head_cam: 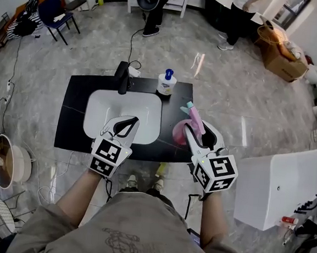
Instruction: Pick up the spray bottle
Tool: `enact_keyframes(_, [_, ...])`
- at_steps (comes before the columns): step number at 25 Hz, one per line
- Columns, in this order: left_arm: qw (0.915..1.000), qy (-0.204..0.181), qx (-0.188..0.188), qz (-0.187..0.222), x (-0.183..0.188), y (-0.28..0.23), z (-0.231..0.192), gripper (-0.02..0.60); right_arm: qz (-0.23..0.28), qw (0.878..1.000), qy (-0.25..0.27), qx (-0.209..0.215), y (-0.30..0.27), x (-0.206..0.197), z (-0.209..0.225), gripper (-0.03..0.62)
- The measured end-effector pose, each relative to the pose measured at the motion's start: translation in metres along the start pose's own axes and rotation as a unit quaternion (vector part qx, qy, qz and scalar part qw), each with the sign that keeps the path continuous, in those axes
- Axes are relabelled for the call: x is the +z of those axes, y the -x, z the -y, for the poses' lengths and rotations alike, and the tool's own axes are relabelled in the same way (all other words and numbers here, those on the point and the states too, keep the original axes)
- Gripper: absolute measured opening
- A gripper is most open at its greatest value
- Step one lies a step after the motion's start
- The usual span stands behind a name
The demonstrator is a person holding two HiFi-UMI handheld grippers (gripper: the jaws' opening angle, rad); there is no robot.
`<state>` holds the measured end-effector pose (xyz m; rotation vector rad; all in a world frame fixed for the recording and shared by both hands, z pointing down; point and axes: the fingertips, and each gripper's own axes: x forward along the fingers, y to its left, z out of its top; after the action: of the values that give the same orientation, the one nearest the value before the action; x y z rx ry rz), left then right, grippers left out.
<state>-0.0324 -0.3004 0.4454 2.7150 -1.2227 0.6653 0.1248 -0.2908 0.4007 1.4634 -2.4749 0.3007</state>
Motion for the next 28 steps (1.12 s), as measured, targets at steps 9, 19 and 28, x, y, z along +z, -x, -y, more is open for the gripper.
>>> enact_keyframes(9, [0.9967, 0.006, 0.018, 0.079, 0.072, 0.038, -0.019, 0.0, 0.095, 0.995, 0.028, -0.002, 0.042, 0.081, -0.01, 0.187])
enact_keyframes(19, [0.994, 0.0, 0.023, 0.107, 0.093, 0.064, -0.014, 0.0, 0.103, 0.994, 0.033, -0.007, 0.066, 0.08, -0.013, 0.161])
enact_keyframes(28, [0.9964, 0.007, 0.019, 0.082, 0.07, 0.065, -0.002, 0.0, 0.075, 0.997, 0.015, -0.003, 0.074, 0.049, -0.015, 0.16])
